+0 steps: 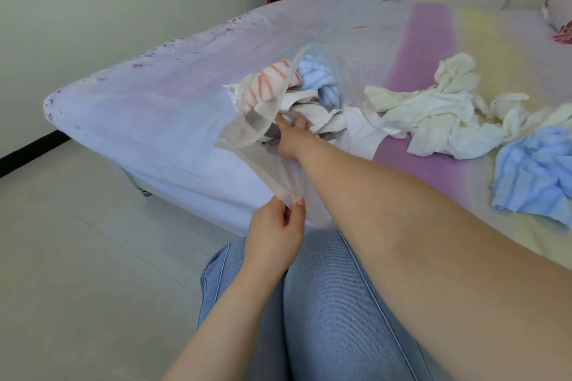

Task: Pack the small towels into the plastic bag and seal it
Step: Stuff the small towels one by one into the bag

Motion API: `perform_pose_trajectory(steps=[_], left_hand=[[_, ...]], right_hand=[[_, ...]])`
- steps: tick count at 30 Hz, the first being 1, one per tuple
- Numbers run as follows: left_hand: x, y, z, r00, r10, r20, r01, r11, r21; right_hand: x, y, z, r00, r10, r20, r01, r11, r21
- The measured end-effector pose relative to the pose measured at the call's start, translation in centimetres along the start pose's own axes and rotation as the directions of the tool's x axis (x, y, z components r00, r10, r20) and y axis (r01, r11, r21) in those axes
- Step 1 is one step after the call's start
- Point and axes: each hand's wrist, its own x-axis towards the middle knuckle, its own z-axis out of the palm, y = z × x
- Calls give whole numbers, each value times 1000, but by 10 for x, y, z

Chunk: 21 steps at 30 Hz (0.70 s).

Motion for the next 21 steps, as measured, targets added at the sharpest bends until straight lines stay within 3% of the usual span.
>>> perform_pose_trajectory(steps=[5, 7, 9, 11, 13, 14, 15, 17, 19, 21], left_hand=[[5, 10, 9, 1000, -20, -22, 18, 998, -56], [5, 13, 15, 999, -33, -11, 31, 994, -107], [2, 14, 24, 999, -38, -2, 37, 991, -130], [0, 11, 33, 999, -37, 1, 37, 991, -127], [-2, 8, 40, 999, -38, 8, 39, 992, -120], [-2, 8, 42, 999, -38, 12, 40, 992, -119], [-2, 9, 45, 999, -37, 15, 38, 993, -116], [-3, 11, 50, 1000, -17, 19, 19, 995, -96], [-4, 16, 55, 999, 0, 38, 3, 997, -83], [-5, 19, 61, 998, 1, 62, 3, 997, -75]], right_hand=[[-46, 3, -11, 992, -111, 61, 115, 991, -74], [-82, 15, -12, 983, -179, -33, 179, 984, -25], [-119, 37, -7, 953, -197, -230, 239, 955, 175], [-150, 63, 1, 830, -94, -550, 346, 860, 375], [-164, 96, 4, 563, 129, -816, 450, 780, 434], [-163, 120, 3, 433, 219, -875, 426, 806, 412], [-160, 147, 0, 340, 279, -898, 327, 860, 391], [-147, 210, -5, 291, 403, -868, -52, 912, 406], [-144, 264, -3, 332, 630, -703, -425, 765, 485], [-147, 297, 6, 345, 762, -548, -581, 632, 513]])
